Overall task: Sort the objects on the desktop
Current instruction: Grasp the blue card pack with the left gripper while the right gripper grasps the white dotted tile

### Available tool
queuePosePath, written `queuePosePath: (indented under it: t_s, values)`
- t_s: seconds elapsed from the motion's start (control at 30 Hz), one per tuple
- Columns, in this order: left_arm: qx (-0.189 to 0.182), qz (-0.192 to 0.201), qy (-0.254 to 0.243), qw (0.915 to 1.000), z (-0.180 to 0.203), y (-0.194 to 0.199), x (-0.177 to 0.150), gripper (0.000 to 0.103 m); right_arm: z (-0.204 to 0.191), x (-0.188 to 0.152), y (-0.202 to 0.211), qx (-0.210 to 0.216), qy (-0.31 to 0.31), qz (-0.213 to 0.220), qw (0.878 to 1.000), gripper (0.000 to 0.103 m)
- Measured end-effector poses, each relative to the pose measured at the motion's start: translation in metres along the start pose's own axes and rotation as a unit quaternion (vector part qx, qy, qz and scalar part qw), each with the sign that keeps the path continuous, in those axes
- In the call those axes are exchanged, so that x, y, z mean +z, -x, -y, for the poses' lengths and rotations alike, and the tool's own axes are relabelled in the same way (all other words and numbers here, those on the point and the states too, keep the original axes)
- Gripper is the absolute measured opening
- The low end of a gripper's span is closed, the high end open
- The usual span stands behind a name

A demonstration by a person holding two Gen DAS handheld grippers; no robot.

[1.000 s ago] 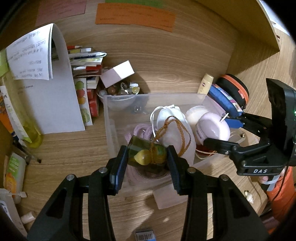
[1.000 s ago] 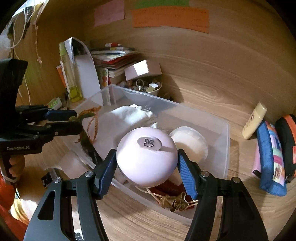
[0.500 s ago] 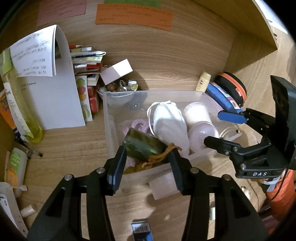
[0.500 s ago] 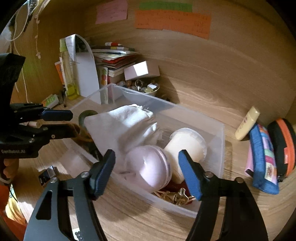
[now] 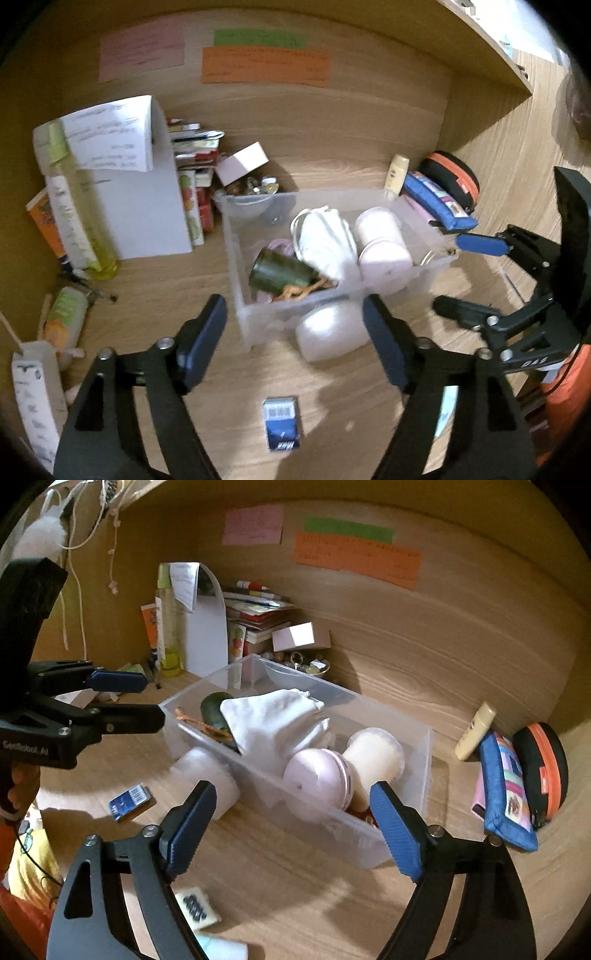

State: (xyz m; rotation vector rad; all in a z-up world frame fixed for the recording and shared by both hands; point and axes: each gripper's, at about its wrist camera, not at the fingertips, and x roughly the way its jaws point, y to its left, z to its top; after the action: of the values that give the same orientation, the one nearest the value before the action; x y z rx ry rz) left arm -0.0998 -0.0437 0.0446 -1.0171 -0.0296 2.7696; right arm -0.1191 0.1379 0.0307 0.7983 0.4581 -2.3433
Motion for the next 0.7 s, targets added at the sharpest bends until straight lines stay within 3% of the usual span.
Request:
queuePosePath:
  t_s: [0.13,0.47,0.53,0.6,0.7]
  values:
    - [0.014,-0.017,0.005,0.9998,-0.006,0.002,-0.017,0.078,-0.005,-0.014,0.007,0.014,-0.003,-0.009,1.000,0.083]
    - [0.021,-0.104,0.034,0.9938,-0.020,-0.022,-0.071,0.078,-0.035,-0.056,0.001,0.052,0.015,-0.052,0.997,0.081]
    - [0.022,-0.110,0.030,0.9932,-0.017,-0.025,-0.077,0.077,-0.037,-0.060,0.000,0.066,0.013,-0.055,0.996,0.075]
    - [0.023,-0.115,0.026,0.9928,-0.014,-0.028,-0.082,0.071,-0.041,-0.063,-0.004,0.080,0.015,-0.066,0.994,0.061]
    - [0.022,-0.118,0.023,0.9925,-0.011,-0.031,-0.085,0.065,-0.049,-0.067,-0.014,0.091,0.030,-0.086,0.992,0.048]
